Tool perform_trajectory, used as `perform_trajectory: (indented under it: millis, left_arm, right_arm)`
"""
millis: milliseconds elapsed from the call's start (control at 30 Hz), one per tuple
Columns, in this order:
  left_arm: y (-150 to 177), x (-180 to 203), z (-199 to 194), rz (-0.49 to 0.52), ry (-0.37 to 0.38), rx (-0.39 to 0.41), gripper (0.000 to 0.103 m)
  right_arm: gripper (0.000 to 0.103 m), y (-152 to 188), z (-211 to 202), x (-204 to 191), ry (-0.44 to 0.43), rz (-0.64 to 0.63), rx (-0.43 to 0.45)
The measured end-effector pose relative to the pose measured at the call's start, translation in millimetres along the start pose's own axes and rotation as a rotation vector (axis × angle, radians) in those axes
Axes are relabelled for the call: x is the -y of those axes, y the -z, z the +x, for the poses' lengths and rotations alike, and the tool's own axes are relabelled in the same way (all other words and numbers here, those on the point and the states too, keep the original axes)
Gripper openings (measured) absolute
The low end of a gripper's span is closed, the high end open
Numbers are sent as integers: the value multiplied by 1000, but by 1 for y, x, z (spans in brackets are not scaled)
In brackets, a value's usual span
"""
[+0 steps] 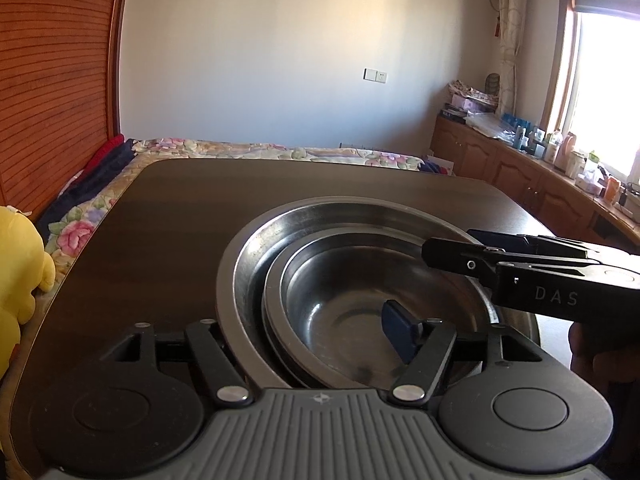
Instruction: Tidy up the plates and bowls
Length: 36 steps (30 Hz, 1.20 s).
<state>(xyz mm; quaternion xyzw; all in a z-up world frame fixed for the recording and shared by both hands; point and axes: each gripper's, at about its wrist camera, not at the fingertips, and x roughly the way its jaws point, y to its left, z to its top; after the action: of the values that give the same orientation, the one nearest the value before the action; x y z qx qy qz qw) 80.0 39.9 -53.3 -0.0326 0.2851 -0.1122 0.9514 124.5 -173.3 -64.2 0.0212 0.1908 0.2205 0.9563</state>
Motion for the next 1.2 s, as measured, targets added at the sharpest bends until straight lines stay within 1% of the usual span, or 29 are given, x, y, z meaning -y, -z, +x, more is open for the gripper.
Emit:
perform_trajectory:
  millis: [100, 167, 233, 333, 533, 600, 667, 733, 933, 1033, 1200]
  left_arm:
    - [-4, -3, -2, -3, -1, -9, 74]
    - [-7, -4, 1, 13, 1, -26, 82]
    - [-9, -6, 4, 17, -4, -43, 82]
    - [-12, -9, 9, 26, 10, -84, 82]
    - [-11, -3, 12, 117, -21, -124, 82]
    - [-11, -3, 12, 144, -53, -120, 83]
    - [-13, -4, 8, 183, -101, -86, 89]
    - [-16, -7, 5, 197, -124, -64, 90]
    - [-21, -11, -1, 176, -127, -48, 90]
    - [-22, -4, -5, 170, -126, -28, 95]
    - [-22, 9, -18, 153, -132, 11, 99]
  right_arm:
    - [58, 1, -2, 0, 3, 1, 4]
    - [58, 1, -2, -1, 5, 1, 7]
    - [58, 2, -3, 0, 3, 1, 7]
    - [58, 4, -2, -1, 2, -8, 1]
    - [58, 6, 1, -4, 4, -19, -13]
    - [58, 6, 1, -3, 5, -19, -17]
    - [57, 6, 1, -3, 7, -19, -20]
    - [57, 6, -1, -2, 10, -17, -18]
    - [57, 3, -9, 0, 6, -7, 8]
    - [57, -1, -18, 1, 8, -3, 28]
    - [57, -6, -37, 3, 29, -10, 58]
